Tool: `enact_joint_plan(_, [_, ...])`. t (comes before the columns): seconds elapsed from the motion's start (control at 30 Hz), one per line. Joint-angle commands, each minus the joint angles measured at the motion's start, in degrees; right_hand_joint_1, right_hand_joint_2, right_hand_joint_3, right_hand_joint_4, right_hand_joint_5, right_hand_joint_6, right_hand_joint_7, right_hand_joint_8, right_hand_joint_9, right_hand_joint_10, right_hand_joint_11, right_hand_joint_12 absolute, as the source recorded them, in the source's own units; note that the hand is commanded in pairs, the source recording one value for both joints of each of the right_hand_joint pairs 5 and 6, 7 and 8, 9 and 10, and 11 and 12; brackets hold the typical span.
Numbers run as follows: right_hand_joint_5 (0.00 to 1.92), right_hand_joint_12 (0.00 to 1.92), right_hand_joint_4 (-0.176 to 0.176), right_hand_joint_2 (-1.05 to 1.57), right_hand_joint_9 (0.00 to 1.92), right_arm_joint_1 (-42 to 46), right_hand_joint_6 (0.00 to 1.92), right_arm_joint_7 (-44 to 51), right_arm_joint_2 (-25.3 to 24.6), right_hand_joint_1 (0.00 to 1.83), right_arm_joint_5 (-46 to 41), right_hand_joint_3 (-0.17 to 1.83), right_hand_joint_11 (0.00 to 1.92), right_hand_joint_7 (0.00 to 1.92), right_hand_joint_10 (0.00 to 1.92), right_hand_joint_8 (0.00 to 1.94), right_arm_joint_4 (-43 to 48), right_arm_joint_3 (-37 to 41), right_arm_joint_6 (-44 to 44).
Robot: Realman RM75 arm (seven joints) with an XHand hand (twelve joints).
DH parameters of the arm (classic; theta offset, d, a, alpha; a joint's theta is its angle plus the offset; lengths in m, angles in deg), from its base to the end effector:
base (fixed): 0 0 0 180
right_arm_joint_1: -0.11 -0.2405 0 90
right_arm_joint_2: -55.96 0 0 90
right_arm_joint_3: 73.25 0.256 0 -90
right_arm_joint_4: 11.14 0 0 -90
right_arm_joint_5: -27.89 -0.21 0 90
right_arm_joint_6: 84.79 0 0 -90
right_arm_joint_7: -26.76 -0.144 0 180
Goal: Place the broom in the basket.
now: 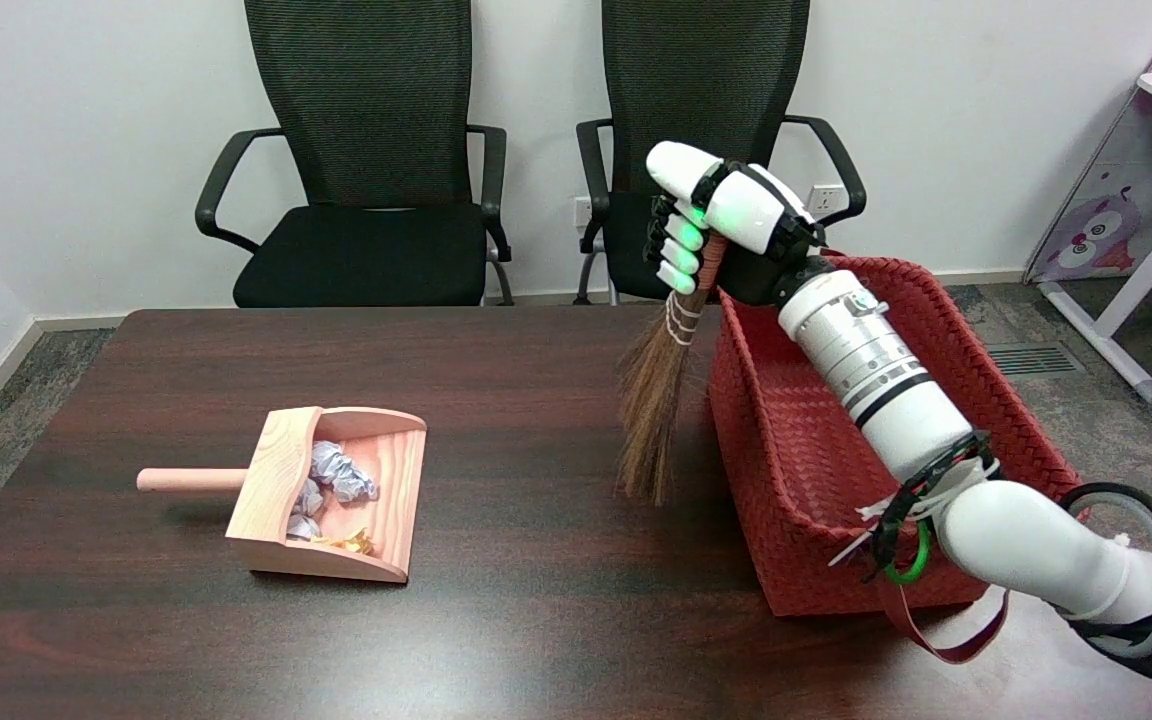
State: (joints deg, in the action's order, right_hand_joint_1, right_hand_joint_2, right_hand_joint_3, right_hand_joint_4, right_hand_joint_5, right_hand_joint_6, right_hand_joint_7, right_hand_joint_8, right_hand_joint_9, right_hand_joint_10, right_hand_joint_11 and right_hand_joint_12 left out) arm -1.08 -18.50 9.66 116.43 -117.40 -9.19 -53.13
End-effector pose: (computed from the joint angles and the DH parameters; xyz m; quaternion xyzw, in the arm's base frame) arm -0.1621 -0.3241 0.3023 0.5357 -0.5002 0.5783 0.3585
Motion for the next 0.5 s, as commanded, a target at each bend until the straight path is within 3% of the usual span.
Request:
enact_joint_plan(0.03, [1.92,1.92,0.005,1.57,1.92,-2.11,1.92,-0.19,1.39,0.99,1.20,0.69,1.92,1.92,1.92,1.92,-3.06,-2.93,0.06])
enact_joint_plan(0.5, [1.92,1.92,0.008,1.57,1.92,-2.55,1.92,-0.10,1.80,1.00,0.92,0.74,1.92,1.92,1.92,1.92,-5.71,-1.86,-0.23])
